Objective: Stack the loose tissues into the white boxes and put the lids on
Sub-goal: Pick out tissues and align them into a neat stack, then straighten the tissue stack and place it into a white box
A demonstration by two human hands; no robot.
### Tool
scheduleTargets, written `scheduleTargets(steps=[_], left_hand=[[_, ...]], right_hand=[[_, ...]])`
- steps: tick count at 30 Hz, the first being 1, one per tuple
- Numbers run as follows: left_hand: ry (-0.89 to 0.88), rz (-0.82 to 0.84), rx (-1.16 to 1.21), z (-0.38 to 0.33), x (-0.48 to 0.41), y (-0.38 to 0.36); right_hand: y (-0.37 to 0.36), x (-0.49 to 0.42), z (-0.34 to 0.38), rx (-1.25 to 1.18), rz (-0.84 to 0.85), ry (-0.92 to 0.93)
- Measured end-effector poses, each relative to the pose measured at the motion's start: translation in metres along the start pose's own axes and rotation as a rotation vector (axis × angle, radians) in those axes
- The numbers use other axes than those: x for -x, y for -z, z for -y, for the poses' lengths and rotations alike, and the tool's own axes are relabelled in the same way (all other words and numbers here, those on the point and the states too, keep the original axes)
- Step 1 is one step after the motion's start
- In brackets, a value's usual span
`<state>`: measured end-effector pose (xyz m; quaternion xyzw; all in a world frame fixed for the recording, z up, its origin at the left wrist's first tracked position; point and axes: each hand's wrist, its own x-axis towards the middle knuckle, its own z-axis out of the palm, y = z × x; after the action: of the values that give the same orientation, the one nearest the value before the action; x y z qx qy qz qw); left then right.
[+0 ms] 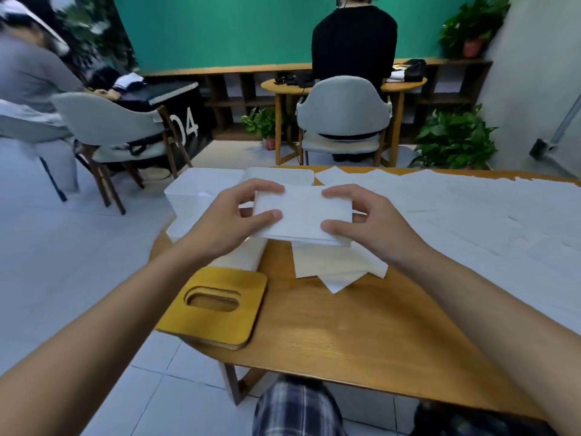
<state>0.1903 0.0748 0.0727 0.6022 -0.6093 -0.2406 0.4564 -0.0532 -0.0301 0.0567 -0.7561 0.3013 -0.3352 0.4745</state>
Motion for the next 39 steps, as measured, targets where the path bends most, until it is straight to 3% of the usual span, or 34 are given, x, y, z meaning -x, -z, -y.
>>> scheduleTargets(steps=[12,18,29,34,39], left_hand=[[0.171,-0.188,-0.186,0.05,0.003,0.105],[0.162,-0.09,-0.515,0.072,-0.007,0.123],[0.171,0.052,-0.699,0.087,-0.021,0.132],[0.149,0.086,-0.763,0.095,-0.022,0.128],[0.155,0.075,-0.799,0.099,-0.023,0.12]], right_hand=[[-0.103,-0.067,0.02,0.068,0.011,-0.054],[-0.116,-0.089,0.016,0.437,0.067,-0.009],[-0.134,-0.105,0.015,0.559,0.143,0.001],[-0.138,-0.103,0.014,0.729,0.193,-0.002],[-0.142,-0.098,0.011,0.705,0.172,0.032]])
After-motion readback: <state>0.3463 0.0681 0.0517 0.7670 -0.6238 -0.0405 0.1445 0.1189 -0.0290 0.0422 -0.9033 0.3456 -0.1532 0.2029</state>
